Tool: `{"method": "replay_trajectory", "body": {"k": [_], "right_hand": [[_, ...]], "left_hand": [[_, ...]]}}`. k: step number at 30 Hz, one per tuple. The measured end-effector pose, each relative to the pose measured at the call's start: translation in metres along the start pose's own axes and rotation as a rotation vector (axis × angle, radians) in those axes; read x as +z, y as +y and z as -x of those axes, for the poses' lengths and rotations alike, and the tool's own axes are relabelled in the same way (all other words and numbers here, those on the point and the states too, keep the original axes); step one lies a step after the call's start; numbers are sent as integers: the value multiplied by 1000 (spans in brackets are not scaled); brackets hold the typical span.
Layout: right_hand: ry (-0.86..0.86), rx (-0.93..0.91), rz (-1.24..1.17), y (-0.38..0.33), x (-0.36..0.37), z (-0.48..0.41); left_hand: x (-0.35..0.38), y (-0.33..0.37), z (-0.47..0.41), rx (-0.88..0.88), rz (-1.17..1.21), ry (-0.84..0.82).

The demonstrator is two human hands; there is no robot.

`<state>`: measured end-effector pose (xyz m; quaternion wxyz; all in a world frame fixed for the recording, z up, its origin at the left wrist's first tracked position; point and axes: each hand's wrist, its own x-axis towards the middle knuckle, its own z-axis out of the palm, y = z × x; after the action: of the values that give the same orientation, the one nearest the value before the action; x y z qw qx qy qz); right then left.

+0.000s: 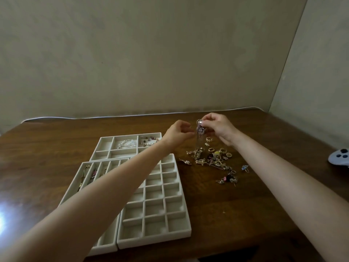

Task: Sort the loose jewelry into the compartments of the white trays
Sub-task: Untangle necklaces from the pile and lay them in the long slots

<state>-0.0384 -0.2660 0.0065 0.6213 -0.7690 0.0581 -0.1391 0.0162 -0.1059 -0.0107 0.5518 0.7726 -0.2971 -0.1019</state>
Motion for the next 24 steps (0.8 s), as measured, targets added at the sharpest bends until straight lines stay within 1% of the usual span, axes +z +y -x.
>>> {"method": "replay_trajectory", "body": {"k": [4, 6, 10, 14, 17, 20, 24], "right_hand": [[12, -78, -117, -17, 4, -2], [-5, -116, -140, -23, 4, -5], [6, -168, -73, -31, 4, -9], [74, -149, 36, -31, 5, -10], [104, -161, 71, -29, 9, -11], [130, -155, 50, -29, 12, -9], [115, -155, 15, -28, 12, -7]], "left_hand": [[2, 12, -7, 29, 67, -29], [1, 18, -9, 48, 91, 10], [-9, 28, -12, 37, 119, 141], [-20, 32, -11, 69, 144, 251], [-24, 33, -11, 101, 141, 273], [-26, 33, -10, 109, 131, 280], [-30, 33, -8, 113, 143, 293]]}}
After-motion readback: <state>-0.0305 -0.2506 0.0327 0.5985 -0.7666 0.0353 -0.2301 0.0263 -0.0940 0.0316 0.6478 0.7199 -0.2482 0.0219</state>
